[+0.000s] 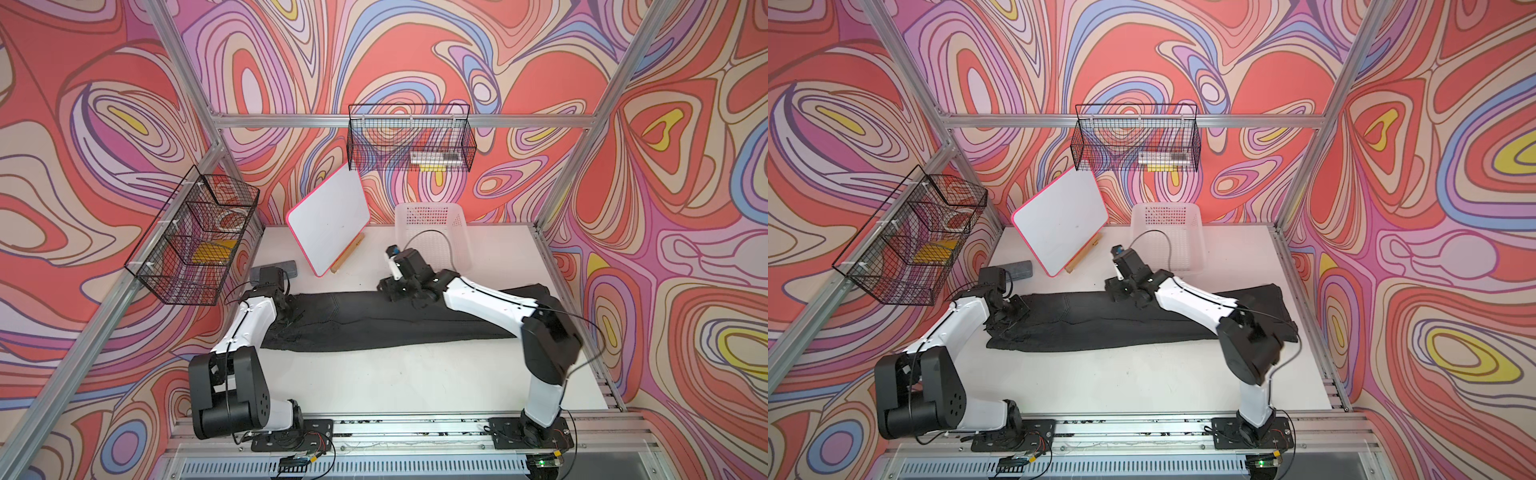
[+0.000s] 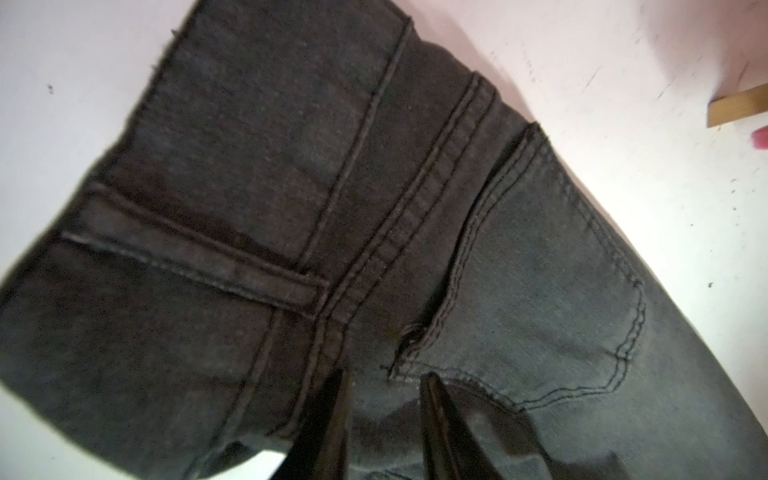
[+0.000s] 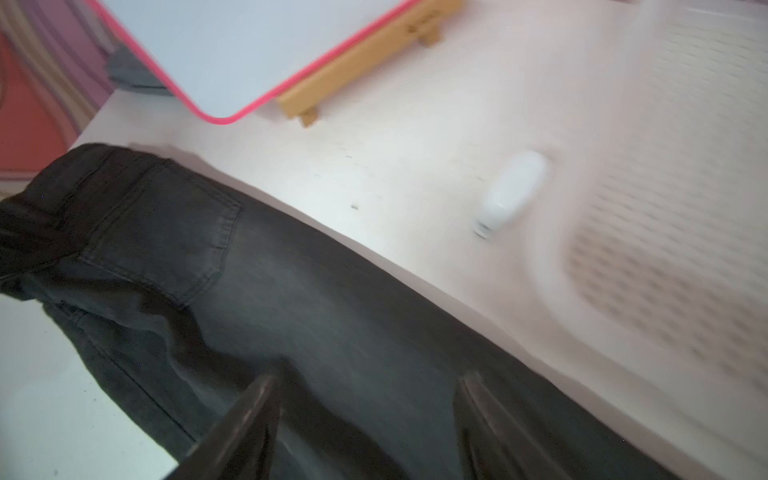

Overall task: Roll up the long pants
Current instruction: Fold the long pant at the center of the board.

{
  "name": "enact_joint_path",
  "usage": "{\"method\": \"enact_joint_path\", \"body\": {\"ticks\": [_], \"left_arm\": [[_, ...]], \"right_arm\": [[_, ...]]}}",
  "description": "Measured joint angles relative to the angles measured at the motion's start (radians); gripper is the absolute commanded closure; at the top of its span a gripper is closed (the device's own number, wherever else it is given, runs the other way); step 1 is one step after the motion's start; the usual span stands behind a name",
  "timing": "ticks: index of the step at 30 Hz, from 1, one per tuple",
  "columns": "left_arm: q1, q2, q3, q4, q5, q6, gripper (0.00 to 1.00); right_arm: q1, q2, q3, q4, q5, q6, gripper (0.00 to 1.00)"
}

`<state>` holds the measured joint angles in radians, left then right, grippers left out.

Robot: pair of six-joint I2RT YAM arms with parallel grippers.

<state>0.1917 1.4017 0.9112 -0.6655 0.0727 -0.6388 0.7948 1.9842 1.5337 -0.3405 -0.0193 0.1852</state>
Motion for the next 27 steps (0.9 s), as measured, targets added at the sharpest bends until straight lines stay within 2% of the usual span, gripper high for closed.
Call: {"method": "enact_joint_path", "body": {"ticks": [2, 5, 8, 13, 16, 17, 18, 22, 27], "left_arm": [[0.004, -0.021, 0.019, -0.032, 0.009, 0.004, 0.48], [0.008, -0.085, 0.047, -0.095, 0.01, 0.003, 0.45], [0.011, -0.167, 0.052, -0.161, 0.018, -0.003, 0.38], [0.011, -0.272, -0.019, -0.211, 0.041, -0.055, 0.36], [0.015, -0.292, -0.076, -0.226, 0.062, -0.122, 0.35], [0.016, -0.291, -0.087, -0.225, 0.071, -0.145, 0.3], [0.017, -0.288, -0.095, -0.223, 0.076, -0.163, 0.29], [0.019, -0.27, -0.114, -0.191, 0.06, -0.226, 0.3], [0.024, -0.225, -0.114, -0.134, 0.016, -0.249, 0.36]], "right_arm": [[0.03, 0.093, 0.059, -0.012, -0.035, -0.076, 0.28], [0.045, 0.158, 0.071, -0.063, -0.085, -0.161, 0.27], [0.045, 0.156, 0.063, -0.12, -0.118, -0.229, 0.23], [0.064, 0.138, 0.049, -0.163, -0.151, -0.297, 0.21], [0.079, 0.13, 0.034, -0.177, -0.165, -0.306, 0.2], [0.084, 0.127, 0.028, -0.181, -0.168, -0.308, 0.2], [0.087, 0.124, 0.025, -0.184, -0.168, -0.311, 0.2], [0.097, 0.118, 0.023, -0.185, -0.14, -0.323, 0.21], [0.103, 0.117, 0.011, -0.165, -0.078, -0.34, 0.29]]}}
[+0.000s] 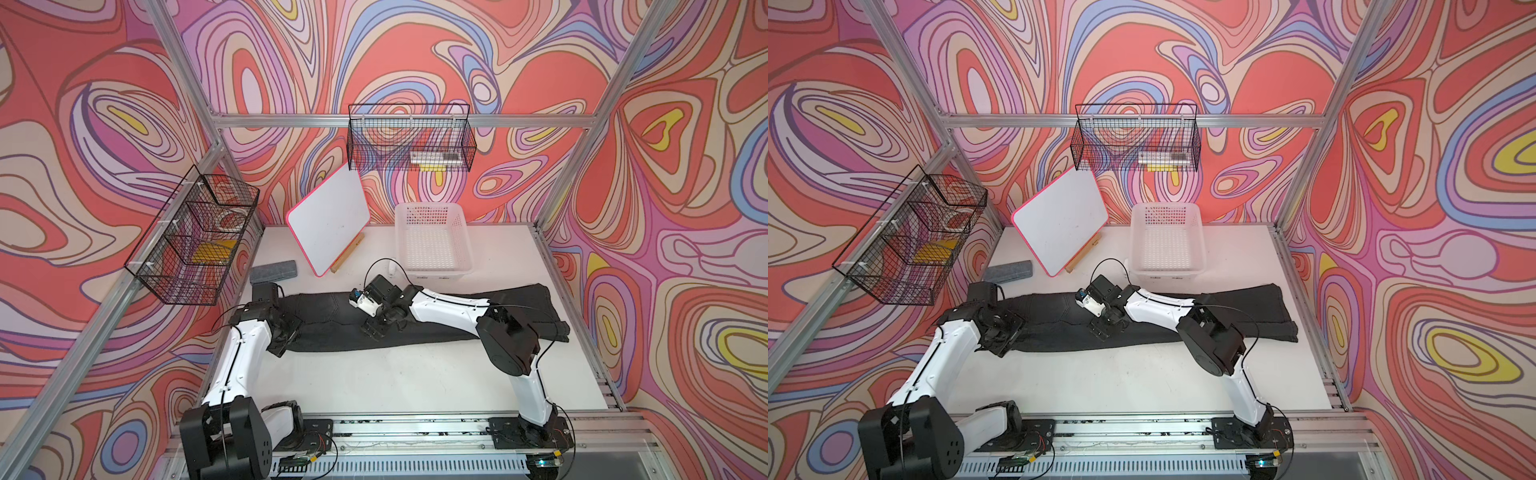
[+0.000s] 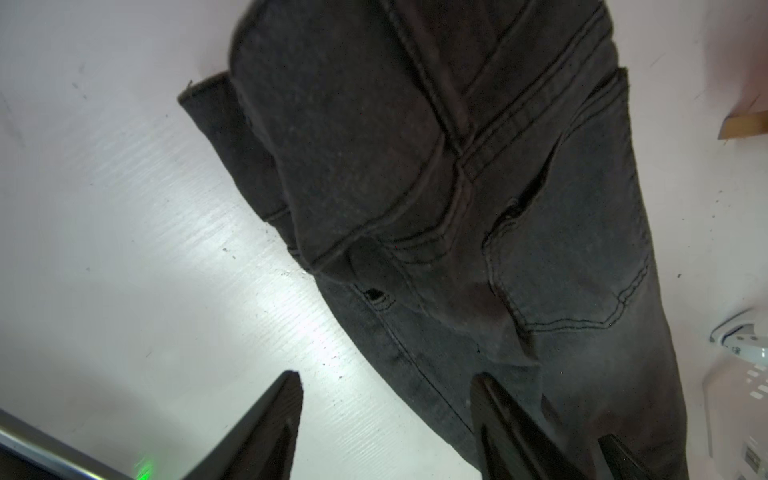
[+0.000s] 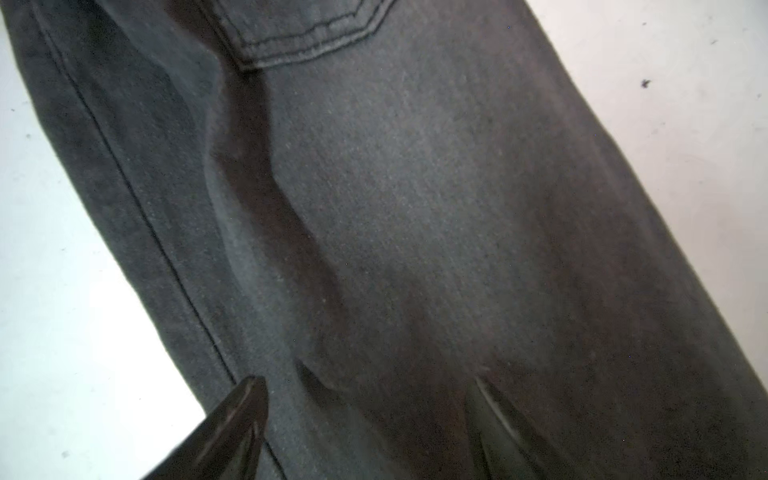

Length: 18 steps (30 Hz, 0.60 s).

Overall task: Roll up the long pants
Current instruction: Fold the long pant at the center of the board.

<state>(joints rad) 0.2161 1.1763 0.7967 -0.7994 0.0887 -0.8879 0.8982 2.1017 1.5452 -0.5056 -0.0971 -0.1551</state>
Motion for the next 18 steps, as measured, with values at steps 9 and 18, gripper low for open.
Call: {"method": "enact_joint_path", "body": {"ticks": [9, 18], "left_arm": [[0.024, 0.034, -0.048, 0.116, -0.042, -0.023, 0.64], [0.041, 0.062, -0.049, 0.164, -0.047, -0.027, 1.0]], "right_arm": [[0.001, 0.0, -0.011, 0.022, 0.021, -0.044, 0.68], [0.014, 0.0, -0.011, 0.015, -0.032, -0.043, 1.0]]}}
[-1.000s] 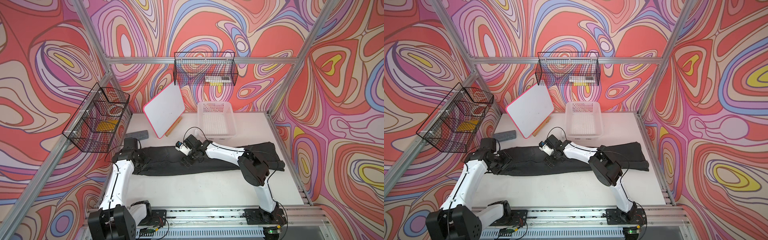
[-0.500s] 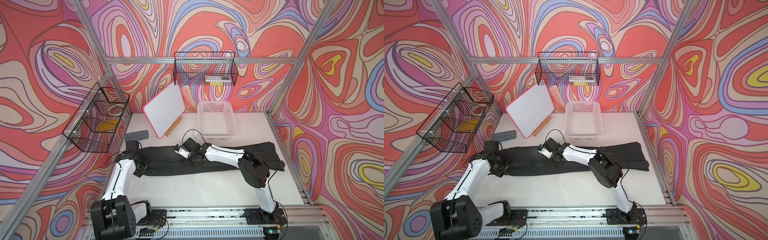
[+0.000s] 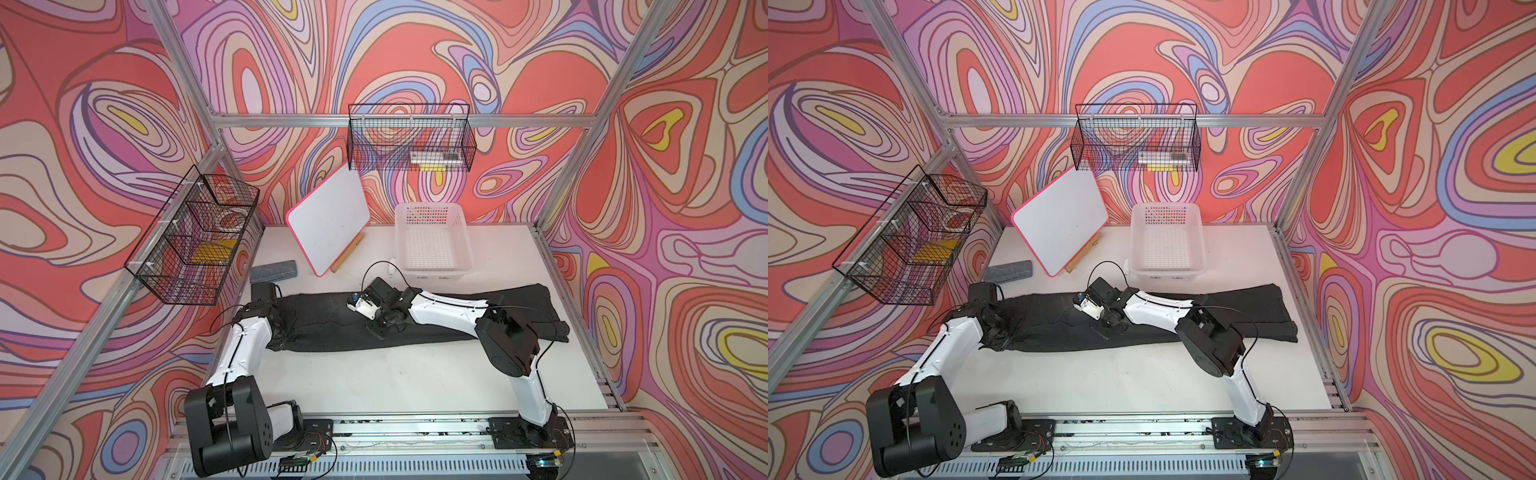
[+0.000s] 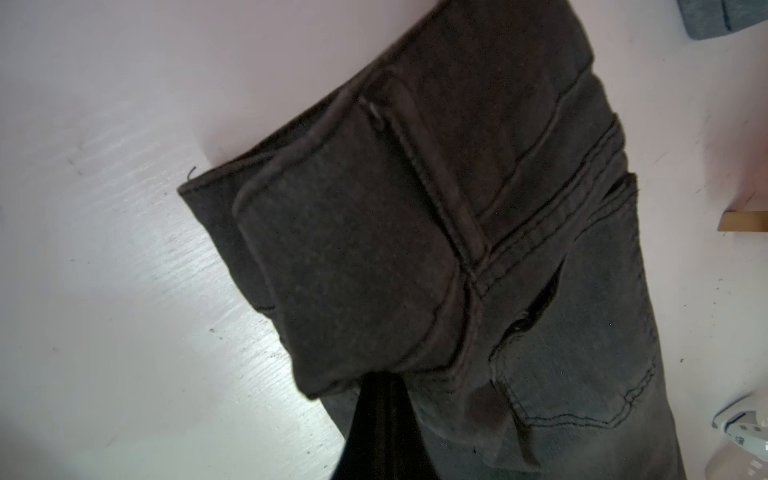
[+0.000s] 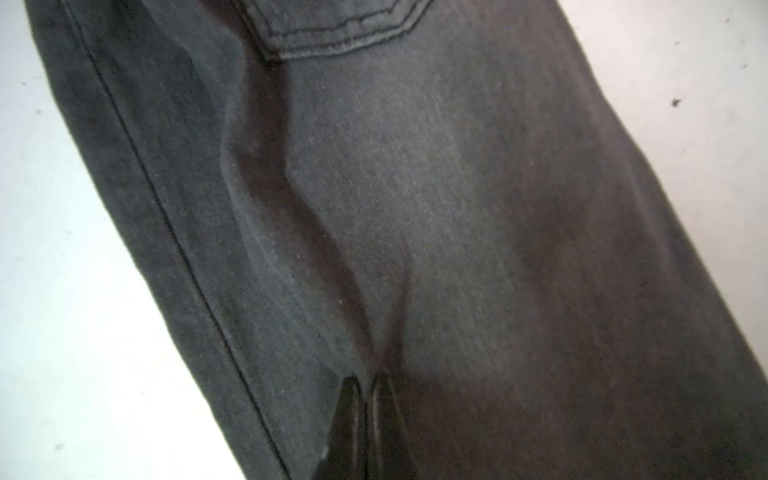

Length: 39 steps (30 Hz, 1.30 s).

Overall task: Roll up the long pants
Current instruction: Fold the long pant at the center of the board.

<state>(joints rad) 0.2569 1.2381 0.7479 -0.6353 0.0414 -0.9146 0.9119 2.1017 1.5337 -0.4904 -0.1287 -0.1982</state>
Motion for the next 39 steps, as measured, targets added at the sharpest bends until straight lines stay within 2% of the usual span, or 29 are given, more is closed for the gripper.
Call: {"method": "enact_joint_path", "body": {"ticks": [8, 17, 18, 19, 21, 24, 28, 29, 30, 32, 33, 34, 36, 39], "left_arm": [[0.006, -0.035, 0.043, -0.03, 0.0, 0.017, 1.0], [0.006, -0.161, 0.179, -0.164, -0.001, 0.051, 1.0], [0.006, -0.17, 0.176, -0.176, 0.0, 0.057, 0.95], [0.006, -0.176, 0.168, -0.181, 0.004, 0.061, 0.71], [0.006, -0.18, 0.134, -0.181, 0.019, 0.065, 0.49], [0.006, -0.182, 0.05, -0.181, 0.033, 0.058, 0.39], [0.006, -0.161, 0.016, -0.185, 0.035, 0.058, 0.31], [0.006, -0.161, 0.007, -0.176, 0.037, 0.055, 0.31], [0.006, -0.162, -0.005, -0.166, 0.037, 0.05, 0.34], [0.006, -0.147, -0.037, -0.149, 0.035, 0.039, 0.47], [0.006, -0.127, -0.05, -0.145, 0.035, 0.033, 0.59], [0.006, -0.105, -0.058, -0.143, 0.034, 0.03, 0.65], [0.006, -0.067, -0.067, -0.144, 0.026, 0.024, 0.67], [0.009, -0.098, -0.052, -0.176, -0.002, 0.025, 0.65]], "right_arm": [[0.0, -0.013, 0.0, -0.014, -0.005, 0.001, 1.0], [0.018, -0.131, 0.0, -0.08, -0.055, 0.01, 1.0], [0.025, -0.136, -0.002, -0.084, -0.06, 0.011, 1.0], [0.033, -0.138, -0.006, -0.085, -0.067, 0.013, 1.0], [0.047, -0.138, -0.023, -0.086, -0.079, 0.017, 1.0], [0.06, -0.138, -0.048, -0.099, -0.095, 0.021, 1.0], [0.066, -0.138, -0.051, -0.12, -0.108, 0.016, 1.0], [0.068, -0.138, -0.054, -0.119, -0.11, 0.015, 0.97], [0.069, -0.138, -0.059, -0.116, -0.114, 0.016, 0.88], [0.071, -0.137, -0.072, -0.113, -0.127, 0.023, 0.72], [0.071, -0.134, -0.079, -0.116, -0.139, 0.024, 0.65], [0.072, -0.129, -0.084, -0.121, -0.15, 0.024, 0.61], [0.074, -0.123, -0.105, -0.127, -0.164, 0.024, 0.47], [0.074, -0.124, -0.142, -0.154, -0.167, 0.02, 0.42]]}}
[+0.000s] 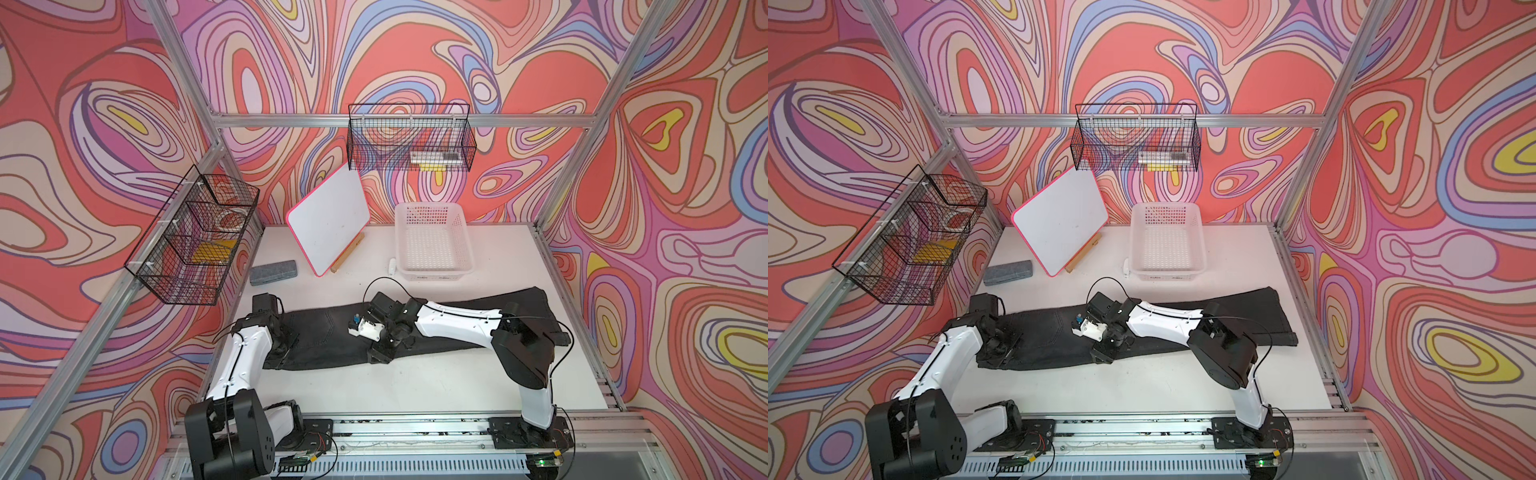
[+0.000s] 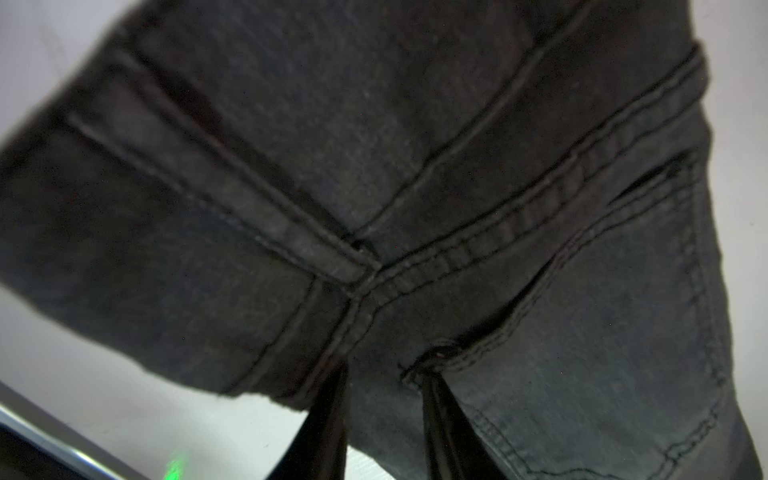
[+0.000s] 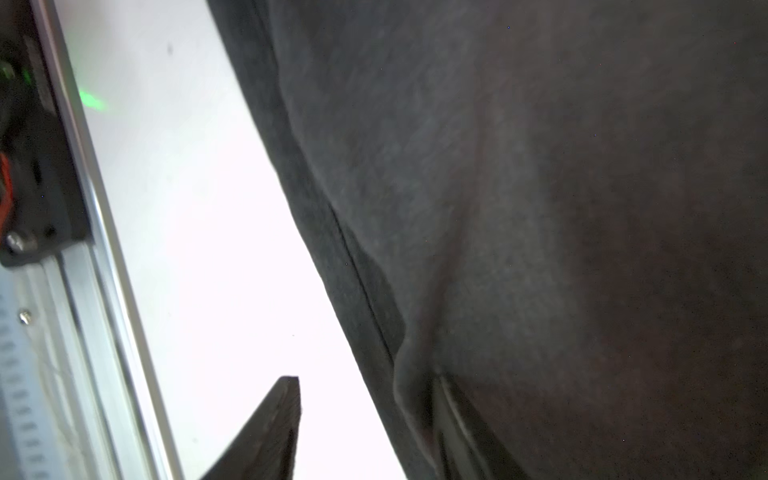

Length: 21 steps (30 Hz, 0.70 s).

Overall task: Roll up the long pants
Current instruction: Fold the long pant at the center of the board.

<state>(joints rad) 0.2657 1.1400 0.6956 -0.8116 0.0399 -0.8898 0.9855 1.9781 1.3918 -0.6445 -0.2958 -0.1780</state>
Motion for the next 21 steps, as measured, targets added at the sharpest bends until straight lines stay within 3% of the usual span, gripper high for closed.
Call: {"method": "enact_joint_path", "body": {"ticks": [5, 8, 14, 21], "left_arm": [[0.003, -0.033, 0.226, -0.067, -0.02, 0.019, 0.65], [-0.024, -0.032, 0.312, -0.038, -0.018, 0.018, 0.66], [-0.178, 0.079, 0.261, 0.077, 0.013, -0.006, 0.78], [-0.193, 0.214, 0.146, 0.202, 0.016, -0.008, 0.83]], "right_arm": [[-0.014, -0.066, -0.018, -0.046, -0.002, 0.03, 0.4], [-0.039, -0.118, 0.018, -0.038, -0.021, 0.051, 0.55], [-0.063, 0.004, 0.198, 0.115, -0.069, 0.112, 0.79], [-0.057, 0.198, 0.224, 0.219, -0.087, 0.17, 0.91]]}}
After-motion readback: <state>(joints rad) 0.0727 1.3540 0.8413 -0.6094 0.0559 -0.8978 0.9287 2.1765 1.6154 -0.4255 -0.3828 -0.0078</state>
